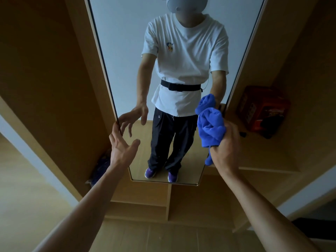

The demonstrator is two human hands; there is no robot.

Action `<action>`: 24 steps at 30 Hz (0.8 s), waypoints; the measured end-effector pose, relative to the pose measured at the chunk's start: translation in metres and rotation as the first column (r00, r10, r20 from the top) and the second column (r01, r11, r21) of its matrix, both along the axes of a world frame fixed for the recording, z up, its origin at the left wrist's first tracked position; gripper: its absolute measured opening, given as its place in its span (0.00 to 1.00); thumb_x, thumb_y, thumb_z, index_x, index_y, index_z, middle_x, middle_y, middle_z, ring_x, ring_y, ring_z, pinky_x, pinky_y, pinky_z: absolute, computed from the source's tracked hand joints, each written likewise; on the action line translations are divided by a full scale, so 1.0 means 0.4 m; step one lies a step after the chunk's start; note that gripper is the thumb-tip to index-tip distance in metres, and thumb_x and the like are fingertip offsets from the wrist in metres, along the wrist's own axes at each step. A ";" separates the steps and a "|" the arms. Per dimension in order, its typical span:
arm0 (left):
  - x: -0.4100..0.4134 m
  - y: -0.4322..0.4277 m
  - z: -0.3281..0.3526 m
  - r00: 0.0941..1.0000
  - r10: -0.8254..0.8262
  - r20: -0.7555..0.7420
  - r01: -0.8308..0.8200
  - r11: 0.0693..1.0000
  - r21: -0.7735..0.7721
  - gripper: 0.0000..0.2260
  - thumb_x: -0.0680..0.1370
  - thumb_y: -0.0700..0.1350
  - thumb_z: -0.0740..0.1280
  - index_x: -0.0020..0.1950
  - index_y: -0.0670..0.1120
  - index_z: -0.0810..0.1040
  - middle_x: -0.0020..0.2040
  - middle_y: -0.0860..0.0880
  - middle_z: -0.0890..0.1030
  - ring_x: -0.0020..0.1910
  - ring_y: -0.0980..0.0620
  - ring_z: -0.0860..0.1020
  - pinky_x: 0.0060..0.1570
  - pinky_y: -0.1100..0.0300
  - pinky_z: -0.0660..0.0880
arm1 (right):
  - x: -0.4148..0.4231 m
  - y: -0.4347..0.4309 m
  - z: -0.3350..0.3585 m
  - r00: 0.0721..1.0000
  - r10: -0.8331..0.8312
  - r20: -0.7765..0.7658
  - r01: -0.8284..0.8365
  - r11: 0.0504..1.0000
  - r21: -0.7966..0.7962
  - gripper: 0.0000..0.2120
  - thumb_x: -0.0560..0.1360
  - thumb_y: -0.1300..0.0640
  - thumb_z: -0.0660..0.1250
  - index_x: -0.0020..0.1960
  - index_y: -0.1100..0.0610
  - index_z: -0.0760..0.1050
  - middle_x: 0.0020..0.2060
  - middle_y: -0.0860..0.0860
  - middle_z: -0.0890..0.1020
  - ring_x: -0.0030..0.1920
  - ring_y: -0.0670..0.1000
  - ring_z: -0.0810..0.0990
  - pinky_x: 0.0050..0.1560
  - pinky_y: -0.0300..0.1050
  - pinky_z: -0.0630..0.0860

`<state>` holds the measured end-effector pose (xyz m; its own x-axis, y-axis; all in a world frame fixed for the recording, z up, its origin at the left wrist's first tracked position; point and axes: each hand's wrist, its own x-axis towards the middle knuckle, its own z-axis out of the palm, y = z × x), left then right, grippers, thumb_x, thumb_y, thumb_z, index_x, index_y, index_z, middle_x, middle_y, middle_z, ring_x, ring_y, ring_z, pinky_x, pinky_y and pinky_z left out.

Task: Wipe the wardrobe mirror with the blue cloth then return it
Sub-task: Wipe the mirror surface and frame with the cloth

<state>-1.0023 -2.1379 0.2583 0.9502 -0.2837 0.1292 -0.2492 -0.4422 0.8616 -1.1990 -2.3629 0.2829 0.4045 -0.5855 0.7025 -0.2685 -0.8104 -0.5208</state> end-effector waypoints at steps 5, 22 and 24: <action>0.018 0.011 0.004 1.000 -0.020 -0.013 0.020 1.000 0.015 0.42 0.79 0.49 0.70 0.83 0.55 0.43 0.79 0.45 0.56 0.73 0.38 0.67 0.49 0.50 0.71 | 0.035 0.027 0.031 0.981 -0.011 0.195 -0.016 0.991 0.136 0.19 0.73 0.55 0.66 0.62 0.61 0.73 0.54 0.55 0.77 0.52 0.52 0.79 0.51 0.39 0.74; 0.041 0.053 0.015 0.988 -0.157 -0.004 0.156 0.981 -0.114 0.37 0.76 0.39 0.67 0.80 0.56 0.53 0.70 0.49 0.63 0.63 0.53 0.62 0.49 0.52 0.68 | 0.207 0.168 0.061 0.988 0.018 0.151 -0.030 0.997 0.076 0.16 0.74 0.59 0.67 0.59 0.67 0.74 0.51 0.59 0.78 0.52 0.57 0.79 0.51 0.54 0.78; 0.044 0.062 0.016 0.982 -0.186 -0.017 0.183 0.977 -0.108 0.38 0.76 0.38 0.66 0.80 0.58 0.53 0.69 0.49 0.64 0.62 0.51 0.64 0.45 0.55 0.70 | 0.250 0.217 0.055 0.985 0.070 0.159 -0.079 0.996 0.047 0.19 0.75 0.58 0.68 0.61 0.67 0.74 0.53 0.59 0.79 0.55 0.56 0.79 0.54 0.53 0.79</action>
